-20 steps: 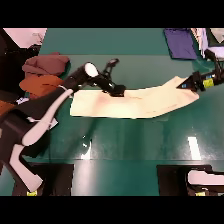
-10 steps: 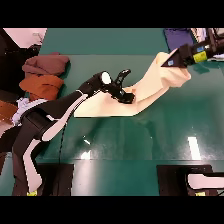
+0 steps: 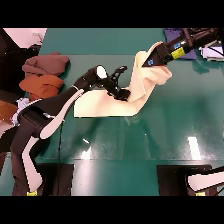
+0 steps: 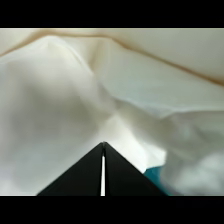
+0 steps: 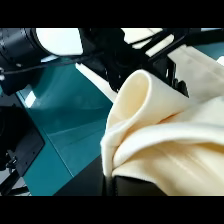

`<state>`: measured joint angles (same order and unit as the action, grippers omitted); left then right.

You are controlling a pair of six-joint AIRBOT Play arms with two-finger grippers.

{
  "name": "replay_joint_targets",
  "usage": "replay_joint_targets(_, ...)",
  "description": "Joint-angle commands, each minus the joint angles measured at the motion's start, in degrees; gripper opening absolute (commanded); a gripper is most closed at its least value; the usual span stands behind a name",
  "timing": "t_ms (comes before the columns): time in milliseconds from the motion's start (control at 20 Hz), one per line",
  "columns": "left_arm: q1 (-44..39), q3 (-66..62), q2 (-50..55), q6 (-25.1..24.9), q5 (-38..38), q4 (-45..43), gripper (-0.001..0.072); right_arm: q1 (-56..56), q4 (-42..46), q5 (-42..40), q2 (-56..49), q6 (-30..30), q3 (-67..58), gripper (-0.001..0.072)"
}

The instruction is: Fold the shirts.

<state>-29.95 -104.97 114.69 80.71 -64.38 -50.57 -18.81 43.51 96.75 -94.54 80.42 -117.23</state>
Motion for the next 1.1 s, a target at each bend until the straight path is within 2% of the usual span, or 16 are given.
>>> replay_joint_targets(0, 4.04, -1.62, -2.38, -0.13, -4.22, -4.02, 0.0032, -2.25, -0.07, -1.22, -0.63, -1.07, 1.49, 0.0014)
replay_joint_targets(100, 7.58, -1.75, -5.99, -0.11, -5.35, -9.62, 0.0032, -5.18, -0.28, -2.54, -1.33, -3.19, 2.60, 0.0014)
replay_joint_targets(200, 11.87, -2.27, -9.92, -0.15, -7.37, -14.21, 0.0032, -9.40, -0.52, -7.15, -2.99, -4.39, 2.54, 0.0014)
replay_joint_targets(450, 23.82, -2.29, -19.52, -1.14, -10.56, -15.65, 0.0033, -24.06, -0.48, -22.18, -13.11, -9.16, -0.83, 0.0023)
replay_joint_targets(500, 25.46, -2.27, -20.92, -1.14, -10.95, -15.63, 0.0033, -26.99, -0.50, -26.93, -15.89, -10.10, -2.10, 0.0096)
replay_joint_targets(600, 28.17, -2.29, -23.37, -1.14, -11.67, -15.63, 0.0034, -31.34, -0.52, -37.77, -19.67, -12.31, -2.73, 0.0453)
replay_joint_targets(650, 29.24, -2.27, -24.46, -1.16, -11.89, -15.63, 0.0033, -32.48, -0.42, -41.59, -20.41, -13.00, -2.71, 0.0571)
replay_joint_targets(800, 31.65, -2.27, -27.06, -1.29, -15.65, -15.65, 0.0033, -31.02, 1.20, -40.41, -17.42, -13.53, -0.55, 0.0563)
replay_joint_targets(900, 32.54, -2.05, -28.22, -1.68, -20.37, -15.69, 0.0034, -26.80, 4.35, -34.91, -12.17, -12.66, 4.37, 0.0504)
replay_joint_targets(1050, 32.30, 3.96, -30.88, -2.21, -22.18, -15.34, 0.0033, -18.45, 9.22, -24.04, -4.59, -9.55, 12.50, 0.0504)
